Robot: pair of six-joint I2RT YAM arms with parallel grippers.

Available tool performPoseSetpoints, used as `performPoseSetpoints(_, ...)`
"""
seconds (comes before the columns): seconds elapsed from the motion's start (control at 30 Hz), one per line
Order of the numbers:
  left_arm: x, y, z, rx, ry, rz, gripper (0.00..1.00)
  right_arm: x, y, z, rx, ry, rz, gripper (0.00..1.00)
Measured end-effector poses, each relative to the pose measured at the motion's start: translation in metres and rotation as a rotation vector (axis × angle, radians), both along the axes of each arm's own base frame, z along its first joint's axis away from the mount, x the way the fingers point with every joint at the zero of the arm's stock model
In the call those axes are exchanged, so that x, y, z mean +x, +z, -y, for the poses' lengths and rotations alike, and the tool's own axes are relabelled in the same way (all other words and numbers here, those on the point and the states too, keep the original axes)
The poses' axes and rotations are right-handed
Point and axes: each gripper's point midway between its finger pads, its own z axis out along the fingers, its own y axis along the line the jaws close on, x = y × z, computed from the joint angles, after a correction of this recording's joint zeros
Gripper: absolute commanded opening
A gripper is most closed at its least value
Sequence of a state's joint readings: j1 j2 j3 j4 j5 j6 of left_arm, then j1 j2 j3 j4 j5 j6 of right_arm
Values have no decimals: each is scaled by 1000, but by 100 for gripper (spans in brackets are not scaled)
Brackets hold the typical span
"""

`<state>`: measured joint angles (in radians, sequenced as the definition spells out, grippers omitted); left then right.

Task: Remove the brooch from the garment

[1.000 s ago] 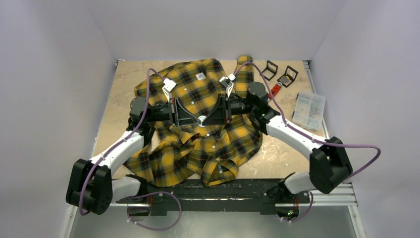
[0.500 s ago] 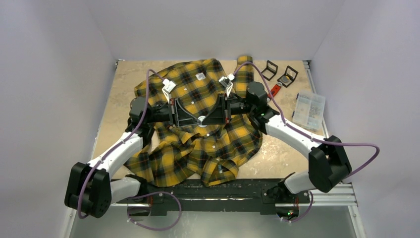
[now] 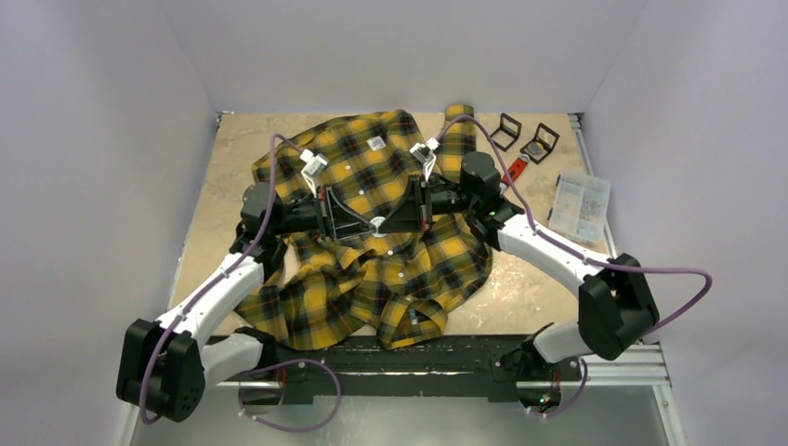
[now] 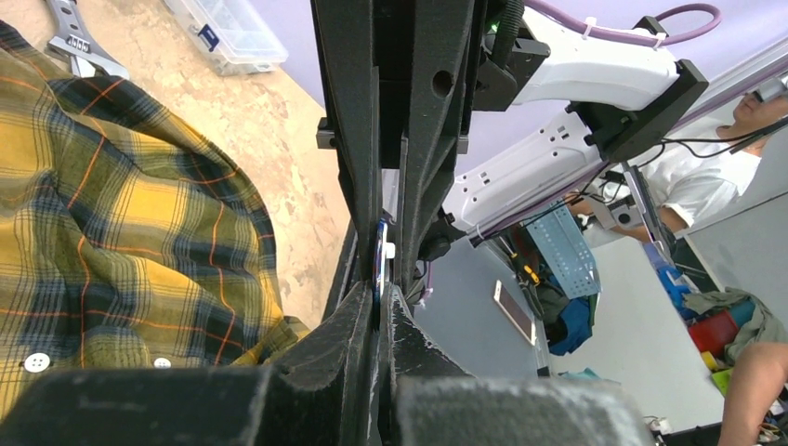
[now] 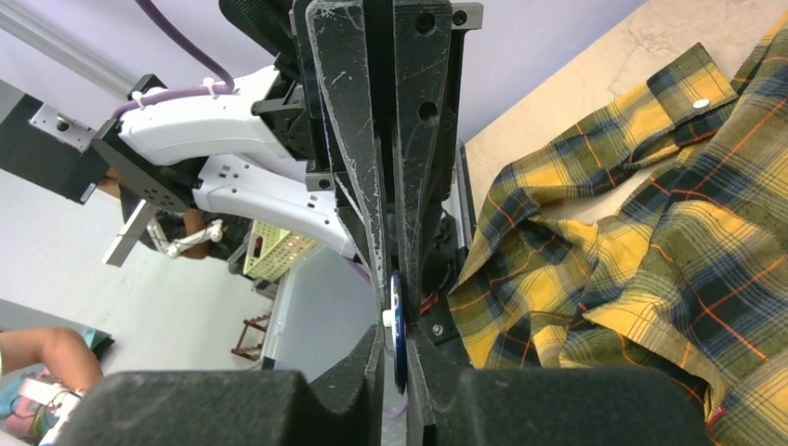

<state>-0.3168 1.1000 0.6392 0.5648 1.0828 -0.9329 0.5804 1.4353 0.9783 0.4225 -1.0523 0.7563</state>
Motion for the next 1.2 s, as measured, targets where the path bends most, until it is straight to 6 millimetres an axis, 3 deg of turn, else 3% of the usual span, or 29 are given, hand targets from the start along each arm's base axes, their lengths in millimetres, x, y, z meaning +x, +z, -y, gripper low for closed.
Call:
performPoseSetpoints(0.13,0,-1,1,3,1,-1,0,-1,-1,0,0,14,4,33)
performPoseSetpoints(0.4,6,3,-2,-12,29,-11,0,-1,5,2,15,5,28,41)
performPoseSetpoints(0.57,14,6,-4,-34,47,-29,0,3,20,9,43,-37,67,41)
performPoseSetpoints(1.2,19,16,-4,-80,63,-69,0,13,31,4,97,-63,44,39)
